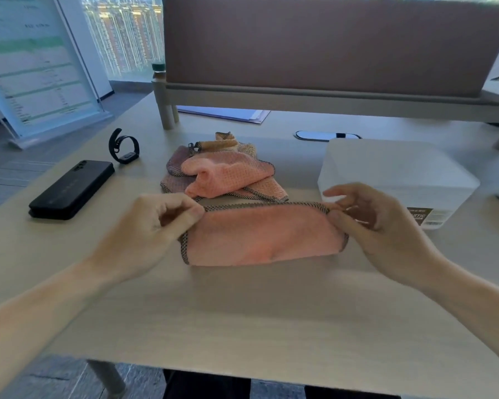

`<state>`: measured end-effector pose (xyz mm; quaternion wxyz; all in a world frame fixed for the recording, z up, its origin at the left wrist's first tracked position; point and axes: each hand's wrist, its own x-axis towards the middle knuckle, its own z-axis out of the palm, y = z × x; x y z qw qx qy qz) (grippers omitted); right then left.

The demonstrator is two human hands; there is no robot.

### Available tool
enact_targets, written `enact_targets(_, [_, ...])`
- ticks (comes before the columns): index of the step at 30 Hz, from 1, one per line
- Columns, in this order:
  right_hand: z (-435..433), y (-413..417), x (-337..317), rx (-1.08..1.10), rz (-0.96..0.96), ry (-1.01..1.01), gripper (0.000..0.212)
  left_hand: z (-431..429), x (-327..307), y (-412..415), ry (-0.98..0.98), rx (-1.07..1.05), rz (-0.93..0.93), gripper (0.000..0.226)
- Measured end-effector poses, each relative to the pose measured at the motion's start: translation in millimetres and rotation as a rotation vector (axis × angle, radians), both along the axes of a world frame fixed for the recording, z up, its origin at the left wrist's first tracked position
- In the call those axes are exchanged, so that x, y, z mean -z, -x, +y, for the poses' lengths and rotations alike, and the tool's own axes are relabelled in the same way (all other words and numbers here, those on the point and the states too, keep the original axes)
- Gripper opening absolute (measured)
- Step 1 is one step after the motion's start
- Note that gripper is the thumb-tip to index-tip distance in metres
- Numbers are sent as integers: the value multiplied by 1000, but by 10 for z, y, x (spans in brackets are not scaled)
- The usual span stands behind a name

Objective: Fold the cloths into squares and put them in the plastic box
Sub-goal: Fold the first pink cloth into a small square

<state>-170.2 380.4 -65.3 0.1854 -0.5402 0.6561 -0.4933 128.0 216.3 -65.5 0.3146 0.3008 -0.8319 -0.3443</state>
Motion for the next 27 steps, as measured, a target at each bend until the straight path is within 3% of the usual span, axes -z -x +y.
enact_targets(5, [-354,114,230,120,18,-149,10,-456,272,233,-40,-124,-130,12])
enact_targets(11, [-307,61,418,221,223,-220,29,-498,407,351,183,-191,-297,5])
enact_targets(14, [-296,51,434,244,207,-247,29,-503,377,370,272,-138,-368,7])
enact_targets(21, [-216,59,305,242,103,-290,27,-578,315,368,256,-98,-388,15])
enact_targets(27, [-279,88,199,274,264,-342,18,-537,250,489,280,-131,-374,15])
